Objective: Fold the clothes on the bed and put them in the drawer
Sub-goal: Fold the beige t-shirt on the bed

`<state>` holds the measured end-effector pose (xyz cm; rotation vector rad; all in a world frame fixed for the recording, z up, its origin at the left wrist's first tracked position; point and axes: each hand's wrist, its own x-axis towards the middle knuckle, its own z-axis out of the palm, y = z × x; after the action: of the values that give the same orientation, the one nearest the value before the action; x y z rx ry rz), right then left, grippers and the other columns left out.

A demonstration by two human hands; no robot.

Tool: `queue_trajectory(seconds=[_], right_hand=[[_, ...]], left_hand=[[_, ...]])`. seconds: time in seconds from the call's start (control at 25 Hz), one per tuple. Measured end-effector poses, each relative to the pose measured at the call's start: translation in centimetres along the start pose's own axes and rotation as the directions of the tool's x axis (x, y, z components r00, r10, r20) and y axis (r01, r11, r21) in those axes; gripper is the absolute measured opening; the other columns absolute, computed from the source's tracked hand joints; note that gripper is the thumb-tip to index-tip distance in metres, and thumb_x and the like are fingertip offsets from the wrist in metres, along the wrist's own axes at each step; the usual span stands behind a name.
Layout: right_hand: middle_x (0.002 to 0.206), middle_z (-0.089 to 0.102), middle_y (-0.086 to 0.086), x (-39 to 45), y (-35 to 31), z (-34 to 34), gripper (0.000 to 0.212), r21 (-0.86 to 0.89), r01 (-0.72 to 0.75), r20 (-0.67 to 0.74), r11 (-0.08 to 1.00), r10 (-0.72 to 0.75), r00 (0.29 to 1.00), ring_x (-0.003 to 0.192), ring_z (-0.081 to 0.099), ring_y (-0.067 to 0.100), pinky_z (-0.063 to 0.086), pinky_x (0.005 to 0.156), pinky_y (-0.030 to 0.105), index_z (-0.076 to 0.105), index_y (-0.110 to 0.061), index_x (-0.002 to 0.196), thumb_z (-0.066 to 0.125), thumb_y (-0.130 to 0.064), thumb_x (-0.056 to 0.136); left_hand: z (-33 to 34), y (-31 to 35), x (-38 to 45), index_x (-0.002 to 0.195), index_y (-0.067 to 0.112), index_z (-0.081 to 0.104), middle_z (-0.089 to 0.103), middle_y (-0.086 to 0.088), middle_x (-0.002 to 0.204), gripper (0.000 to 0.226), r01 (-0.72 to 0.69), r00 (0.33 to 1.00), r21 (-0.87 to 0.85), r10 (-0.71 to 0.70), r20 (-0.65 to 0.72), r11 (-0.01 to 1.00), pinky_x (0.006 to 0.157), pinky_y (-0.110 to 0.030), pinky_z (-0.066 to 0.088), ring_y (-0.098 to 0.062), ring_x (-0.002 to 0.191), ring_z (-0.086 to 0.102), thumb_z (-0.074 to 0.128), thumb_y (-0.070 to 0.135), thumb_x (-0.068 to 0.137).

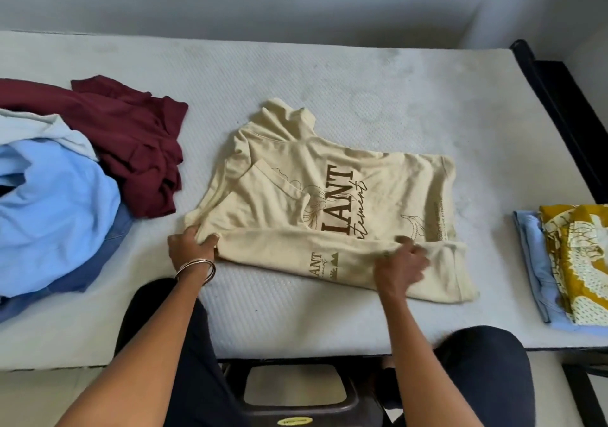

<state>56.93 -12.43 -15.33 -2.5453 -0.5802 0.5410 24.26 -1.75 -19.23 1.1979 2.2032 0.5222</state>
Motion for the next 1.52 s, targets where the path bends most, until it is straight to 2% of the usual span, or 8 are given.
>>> queue_trajectory(seconds=[0.16,0.24,0.44,0.8,1.0,1.2,1.4,1.52], right_hand=[[0.123,0.056,0.021,-0.7,-6.1,6.2,0.041,-0.066,0.524,0.274,0.849,-0.490,0.828,0.115,0.047,0.041,0.039,0.092,0.046,0.058,-0.005,0.124,0.068,-0.013,0.085],[0.129,0.056,0.020,-0.2,-10.5,8.5,0.053,-0.024,0.611,0.370,0.791,-0.561,0.740,0.119,0.048,0.041,0.038,0.097,0.044,0.052,-0.002,0.132,0.071,-0.019,0.086],[0.144,0.040,0.013,2.0,-16.4,12.9,0.088,-0.288,0.673,0.588,0.681,-0.429,0.686,0.134,0.036,0.034,0.028,0.106,0.056,0.029,-0.012,0.146,0.073,-0.051,0.081],[0.093,0.068,0.011,6.3,-18.7,11.8,0.015,0.158,0.555,0.553,0.817,-0.538,0.636,0.088,0.062,0.027,0.049,0.077,0.039,0.065,-0.006,0.090,0.073,-0.009,0.078],[0.060,0.057,-0.014,3.6,-13.1,7.8,0.046,0.178,0.728,0.535,0.662,-0.686,0.494,0.073,0.049,0.000,0.030,0.073,0.031,0.056,-0.027,0.054,0.044,0.017,0.059],[0.078,0.059,-0.013,1.2,-4.8,6.4,0.039,-0.060,0.552,0.263,0.832,-0.520,0.813,0.099,0.048,0.023,0.026,0.079,0.037,0.066,-0.022,0.063,0.051,0.014,0.065],[0.088,0.067,0.006,-3.5,-6.8,8.3,0.020,0.233,0.338,0.272,0.912,-0.394,0.878,0.082,0.063,0.023,0.054,0.075,0.042,0.062,-0.011,0.107,0.067,-0.009,0.088],[0.092,0.062,0.000,-4.9,-7.9,10.2,0.052,0.170,-0.008,0.363,0.985,-0.055,0.930,0.089,0.058,0.022,0.052,0.081,0.040,0.049,-0.005,0.118,0.076,-0.034,0.084]], left_hand=[[-1.3,1.3,2.3,0.083,0.000,0.073,0.060,-0.018,0.109,0.024,-0.496,0.853,0.095,0.504,-0.134,0.863,0.081,-0.037,0.043,-0.035,0.097,0.056,0.080,0.019,0.070],[-2.4,2.7,2.9,0.091,0.001,0.070,0.068,-0.015,0.094,0.035,-0.654,0.751,-0.038,0.655,0.088,0.755,0.072,-0.028,0.044,-0.029,0.084,0.063,0.071,0.032,0.074],[-3.1,2.8,6.8,0.104,0.032,0.036,0.062,-0.023,0.070,0.019,-0.662,0.706,0.123,0.560,0.434,0.739,0.059,-0.035,0.036,-0.043,0.074,0.062,0.054,0.034,0.096],[-1.7,-0.3,9.4,0.117,0.003,0.051,0.064,-0.029,0.085,0.038,-0.517,0.831,0.236,0.418,0.367,0.823,0.065,-0.039,0.035,-0.047,0.086,0.060,0.052,0.035,0.097],[-2.4,0.0,8.9,0.111,0.019,0.059,0.067,-0.004,0.097,0.020,-0.441,0.831,0.042,0.389,0.398,0.897,0.077,-0.032,0.042,-0.034,0.096,0.063,0.063,0.024,0.092],[-4.8,-1.4,9.6,0.112,0.036,0.069,0.064,0.012,0.123,0.051,-0.342,0.640,-0.217,0.396,0.659,0.914,0.103,-0.015,0.037,-0.001,0.121,0.053,0.061,-0.007,0.087],[-4.3,-0.7,9.2,0.071,0.024,0.076,0.072,0.002,0.097,0.042,-0.201,0.784,-0.123,0.235,0.575,0.972,0.093,-0.023,0.044,-0.012,0.101,0.062,0.058,-0.013,0.080],[-3.7,-0.8,8.7,0.061,0.023,0.071,0.069,-0.002,0.089,0.042,-0.171,0.874,-0.074,0.186,0.449,0.982,0.081,-0.027,0.043,-0.019,0.090,0.061,0.056,-0.013,0.077]])
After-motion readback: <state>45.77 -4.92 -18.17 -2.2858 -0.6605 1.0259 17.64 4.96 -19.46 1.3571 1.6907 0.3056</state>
